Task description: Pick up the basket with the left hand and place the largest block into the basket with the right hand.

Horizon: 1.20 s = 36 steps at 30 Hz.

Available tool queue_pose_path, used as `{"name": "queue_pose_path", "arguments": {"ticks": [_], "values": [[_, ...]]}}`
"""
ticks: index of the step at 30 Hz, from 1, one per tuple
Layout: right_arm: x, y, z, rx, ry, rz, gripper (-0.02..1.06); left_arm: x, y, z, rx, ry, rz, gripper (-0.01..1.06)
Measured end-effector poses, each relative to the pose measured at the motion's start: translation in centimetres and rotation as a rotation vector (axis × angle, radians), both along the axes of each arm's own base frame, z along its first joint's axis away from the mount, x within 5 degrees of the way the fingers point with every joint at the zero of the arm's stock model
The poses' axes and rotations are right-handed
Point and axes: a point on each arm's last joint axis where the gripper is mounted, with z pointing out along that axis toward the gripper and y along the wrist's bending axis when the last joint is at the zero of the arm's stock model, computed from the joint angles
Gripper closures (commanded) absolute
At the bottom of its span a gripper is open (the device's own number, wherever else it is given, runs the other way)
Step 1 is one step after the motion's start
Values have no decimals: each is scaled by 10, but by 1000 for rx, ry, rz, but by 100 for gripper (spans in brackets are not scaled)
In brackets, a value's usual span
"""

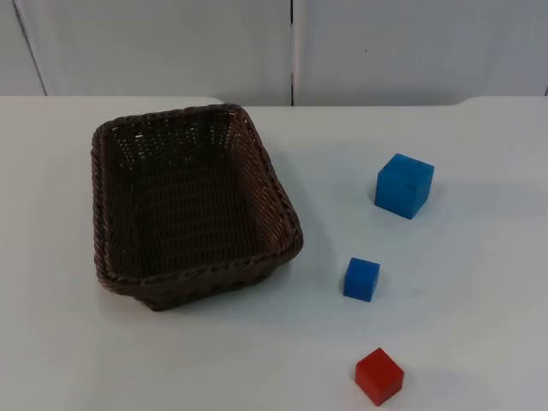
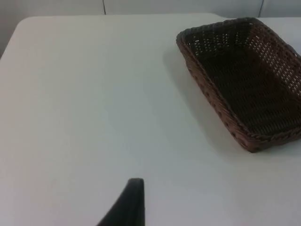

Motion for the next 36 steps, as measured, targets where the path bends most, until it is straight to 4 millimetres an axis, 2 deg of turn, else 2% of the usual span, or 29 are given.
{"name": "queue_pose_path", "arguments": {"ticks": [10,27,36], "values": [[0,0,0,0,0,0,-1,8,-3,20,-33,-13,-17,0],[0,0,0,0,0,0,-1,29,-3,26,-49,-5,-12,0],[0,0,0,0,0,0,-1,51,-2,29,-54,23,-2,0]]}}
